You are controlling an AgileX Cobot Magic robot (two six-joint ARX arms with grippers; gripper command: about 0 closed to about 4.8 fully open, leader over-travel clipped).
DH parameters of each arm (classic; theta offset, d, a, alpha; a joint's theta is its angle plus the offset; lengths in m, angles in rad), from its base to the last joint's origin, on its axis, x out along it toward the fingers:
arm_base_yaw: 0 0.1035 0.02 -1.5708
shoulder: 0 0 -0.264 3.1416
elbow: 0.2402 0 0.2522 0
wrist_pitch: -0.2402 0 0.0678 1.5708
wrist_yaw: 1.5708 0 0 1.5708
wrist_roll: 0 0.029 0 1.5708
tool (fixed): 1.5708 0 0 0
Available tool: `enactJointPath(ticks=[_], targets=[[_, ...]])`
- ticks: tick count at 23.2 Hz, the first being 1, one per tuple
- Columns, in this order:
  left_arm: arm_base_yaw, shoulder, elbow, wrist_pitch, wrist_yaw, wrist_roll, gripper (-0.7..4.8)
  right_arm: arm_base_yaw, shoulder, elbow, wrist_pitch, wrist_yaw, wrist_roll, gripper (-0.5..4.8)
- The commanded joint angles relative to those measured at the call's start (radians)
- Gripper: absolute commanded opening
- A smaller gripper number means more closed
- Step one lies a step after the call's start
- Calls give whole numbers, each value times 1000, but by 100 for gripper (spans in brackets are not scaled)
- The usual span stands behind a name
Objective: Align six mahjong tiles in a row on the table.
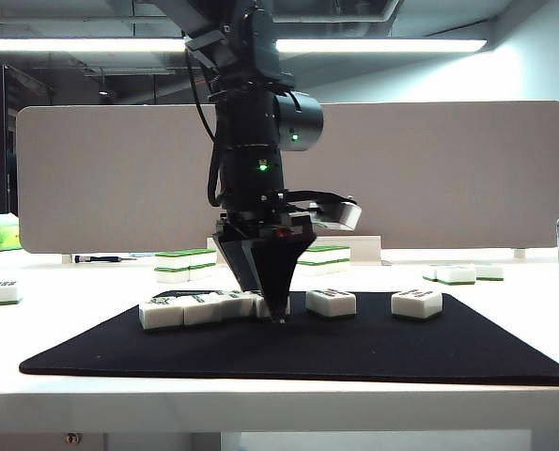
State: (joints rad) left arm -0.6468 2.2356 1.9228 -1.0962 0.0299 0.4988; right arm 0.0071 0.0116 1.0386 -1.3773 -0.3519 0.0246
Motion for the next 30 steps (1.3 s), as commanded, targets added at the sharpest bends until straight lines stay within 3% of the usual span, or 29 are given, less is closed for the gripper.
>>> enactJointPath(ticks=[1, 7, 10, 19, 25, 26, 29, 30], targets=[[-2, -5, 7, 8, 11, 2, 311, 1, -12, 3, 13, 2, -3, -1], [-9, -5, 105, -10, 17, -2, 324, 1, -12, 3, 13, 2, -3, -1], [-21, -4, 112, -6, 90, -2, 345, 1, -12, 3, 13, 2, -3, -1], [-66, 36, 110, 131, 87, -2, 340, 1, -12, 3, 13, 2, -3, -1], [-63, 68, 104, 124, 79, -21, 339, 1, -12, 3, 13, 2, -3, -1], [-63, 68, 104, 125, 79, -21, 322, 1, -12, 3, 13, 3, -3, -1], [-62, 68, 104, 122, 75, -20, 145, 1, -12, 3, 13, 18, -3, -1], [-57, 67, 105, 108, 59, -21, 146, 1, -12, 3, 13, 17, -3, -1]])
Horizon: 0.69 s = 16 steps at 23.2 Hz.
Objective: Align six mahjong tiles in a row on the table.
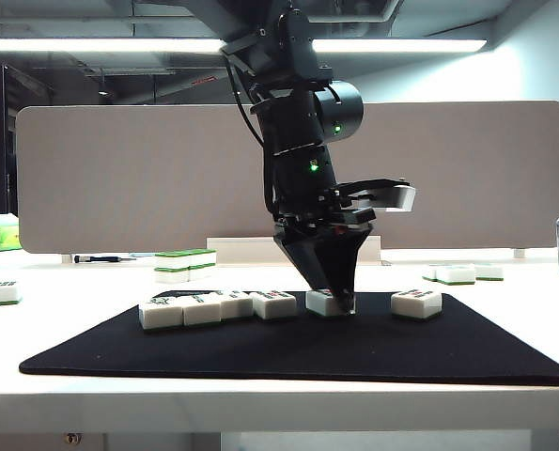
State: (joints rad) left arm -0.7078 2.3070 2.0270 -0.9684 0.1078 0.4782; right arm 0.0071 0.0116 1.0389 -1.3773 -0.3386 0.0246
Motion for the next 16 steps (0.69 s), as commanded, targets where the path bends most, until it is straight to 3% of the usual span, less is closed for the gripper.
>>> enactJointPath(ticks=[1, 5, 16], targets=[[4, -4, 1, -35, -40, 0, 146, 1, -12, 3, 13, 4, -3, -1], [5, -4, 1, -72, -142, 5, 146, 1, -12, 3, 13, 4, -3, -1], [44, -4, 1, -130, -121, 19, 148, 1, -12, 3, 13, 4, -3, -1]])
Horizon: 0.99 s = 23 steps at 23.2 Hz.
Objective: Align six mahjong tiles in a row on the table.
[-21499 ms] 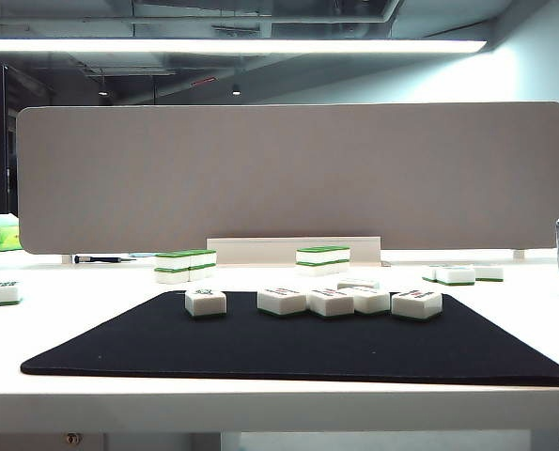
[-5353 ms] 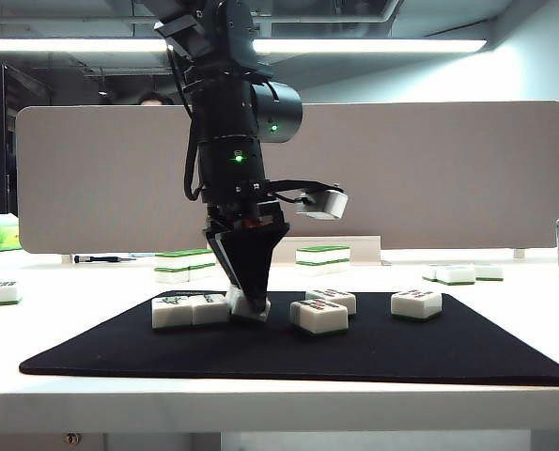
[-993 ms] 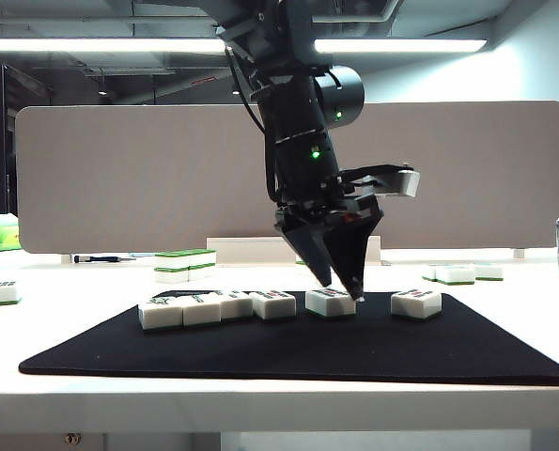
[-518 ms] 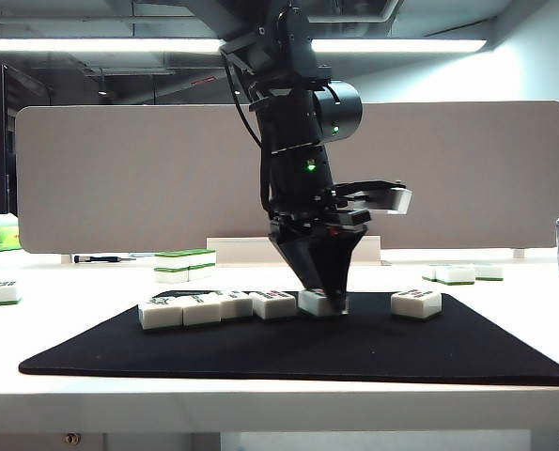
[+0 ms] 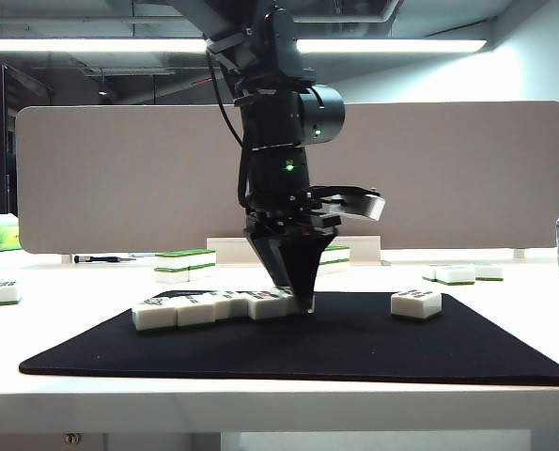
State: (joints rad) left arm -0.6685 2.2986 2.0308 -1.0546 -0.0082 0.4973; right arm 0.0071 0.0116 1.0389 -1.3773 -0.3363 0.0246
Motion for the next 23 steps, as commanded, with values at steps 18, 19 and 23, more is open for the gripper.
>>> enactJointPath(ticks=[18, 19, 23], targets=[[-99, 18, 141, 107, 211, -219, 309, 1, -12, 3, 13, 4, -3, -1], [-113, 23, 141, 119, 210, -219, 309, 1, -12, 3, 13, 4, -3, -1], [-157, 61, 141, 132, 118, -220, 309, 1, -12, 3, 13, 4, -3, -1]])
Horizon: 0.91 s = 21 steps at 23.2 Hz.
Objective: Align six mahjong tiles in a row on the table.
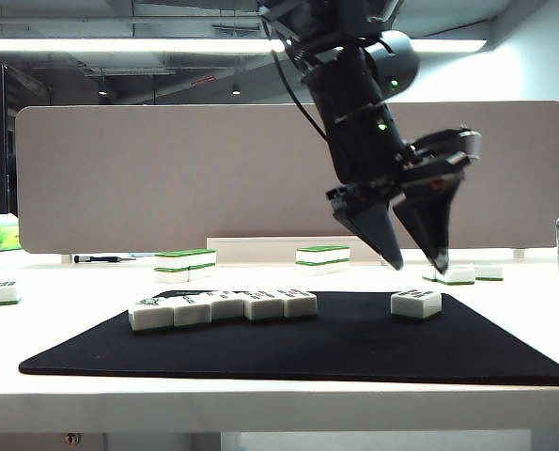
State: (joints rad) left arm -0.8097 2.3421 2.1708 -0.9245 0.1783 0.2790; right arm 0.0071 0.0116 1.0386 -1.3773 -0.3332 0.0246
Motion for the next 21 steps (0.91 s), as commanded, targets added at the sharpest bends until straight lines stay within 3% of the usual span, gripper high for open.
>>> enactJointPath(ticks=[1, 6, 9, 13, 14, 18, 21], targets=[[-21, 26, 1, 2, -85, -1, 309, 1, -12, 3, 13, 1, -3, -1], [-25, 54, 1, 8, -127, 1, 309, 1, -12, 3, 13, 1, -3, -1], [-24, 60, 1, 17, -267, 0, 306, 1, -12, 3, 13, 1, -3, -1], [-15, 61, 1, 58, -570, 0, 300, 1, -12, 3, 13, 0, -3, -1], [-5, 61, 1, 64, -590, -6, 300, 1, -12, 3, 13, 0, -3, -1], [18, 56, 1, 58, -512, -83, 300, 1, -12, 3, 13, 0, -3, -1], [19, 42, 3, 49, -412, -96, 300, 1, -12, 3, 13, 0, -3, -1]])
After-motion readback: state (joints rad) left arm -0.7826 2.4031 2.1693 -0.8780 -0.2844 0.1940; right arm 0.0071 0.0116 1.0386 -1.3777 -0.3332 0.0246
